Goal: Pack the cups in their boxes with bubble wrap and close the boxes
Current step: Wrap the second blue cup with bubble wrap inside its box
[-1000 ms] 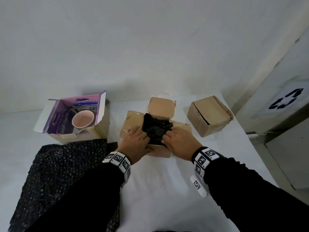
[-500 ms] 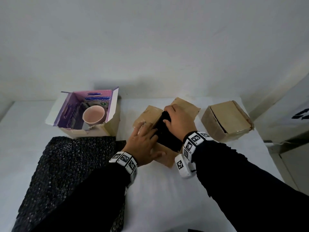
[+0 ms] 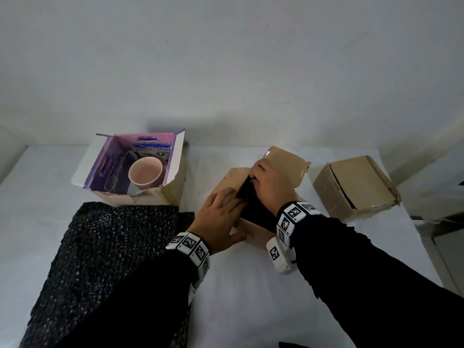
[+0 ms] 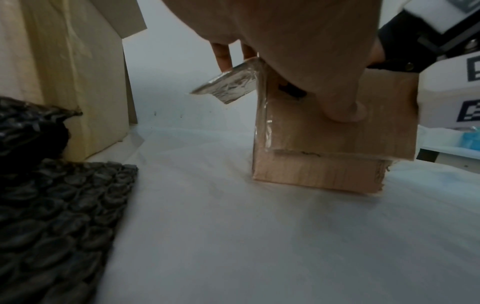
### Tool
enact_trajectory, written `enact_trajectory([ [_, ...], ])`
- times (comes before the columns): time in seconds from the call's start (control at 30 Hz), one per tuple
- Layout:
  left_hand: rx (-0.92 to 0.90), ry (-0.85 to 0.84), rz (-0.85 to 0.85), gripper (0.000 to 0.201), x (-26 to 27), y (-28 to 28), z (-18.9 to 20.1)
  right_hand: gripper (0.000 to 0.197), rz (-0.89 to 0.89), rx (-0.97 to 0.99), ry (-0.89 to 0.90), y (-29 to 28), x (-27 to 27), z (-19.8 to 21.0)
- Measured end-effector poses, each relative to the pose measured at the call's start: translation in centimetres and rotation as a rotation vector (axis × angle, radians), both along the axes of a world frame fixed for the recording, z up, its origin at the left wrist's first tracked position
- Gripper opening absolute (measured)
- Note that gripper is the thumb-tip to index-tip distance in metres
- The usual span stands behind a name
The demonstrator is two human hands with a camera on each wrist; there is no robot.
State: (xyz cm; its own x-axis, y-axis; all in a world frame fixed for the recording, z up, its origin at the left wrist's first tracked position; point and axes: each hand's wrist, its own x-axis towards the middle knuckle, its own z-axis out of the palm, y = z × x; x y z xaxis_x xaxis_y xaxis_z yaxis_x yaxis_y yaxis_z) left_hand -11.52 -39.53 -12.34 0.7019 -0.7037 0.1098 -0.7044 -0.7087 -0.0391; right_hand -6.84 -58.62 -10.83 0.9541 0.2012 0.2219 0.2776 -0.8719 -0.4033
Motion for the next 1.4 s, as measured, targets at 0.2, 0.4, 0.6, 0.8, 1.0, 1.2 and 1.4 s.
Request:
enact_trajectory([
  [0.2,0.011,-0.051,0.029,0.071,-0.4,-0.3,-0.1,0.021,0.079,-0.183,0.125,-0.1,-0.5,-0.4],
  [0.4,-0.013,-0.028,0.055,0.068,-0.8,-0.4,0.5,0.027,0.213,-0.388,0.203,-0.1,-0.5,-0.3],
  [0.6,0.133,-0.063,0.016,0.055,0.0,0.2,1.7,0.032,0.263,-0.55,0.129,-0.4,-0.8,-1.0],
  [0.8,0.109,-0.091,-0.014,0.037,-0.5,-0.5,2.0,0.021,0.193,-0.634,-0.088,-0.9,-1.4,1.3],
  [1.0,0.007,-0.143,-0.135,0.036,-1.5,-1.4,1.4,0.018,0.094,-0.666,-0.049,-3.5,-3.6,2.1],
  [1.2,0.045,-0.066,-0.141,0.03,-3.2,-2.6,1.3,0.026,0.081,-0.651,-0.042,-2.3,-5.2,1.6],
  [1.4,0.033,0.057,-0.007,0.028,-4.7,-4.6,2.8,0.041,0.072,-0.499,0.024,-2.9,-5.9,3.2],
])
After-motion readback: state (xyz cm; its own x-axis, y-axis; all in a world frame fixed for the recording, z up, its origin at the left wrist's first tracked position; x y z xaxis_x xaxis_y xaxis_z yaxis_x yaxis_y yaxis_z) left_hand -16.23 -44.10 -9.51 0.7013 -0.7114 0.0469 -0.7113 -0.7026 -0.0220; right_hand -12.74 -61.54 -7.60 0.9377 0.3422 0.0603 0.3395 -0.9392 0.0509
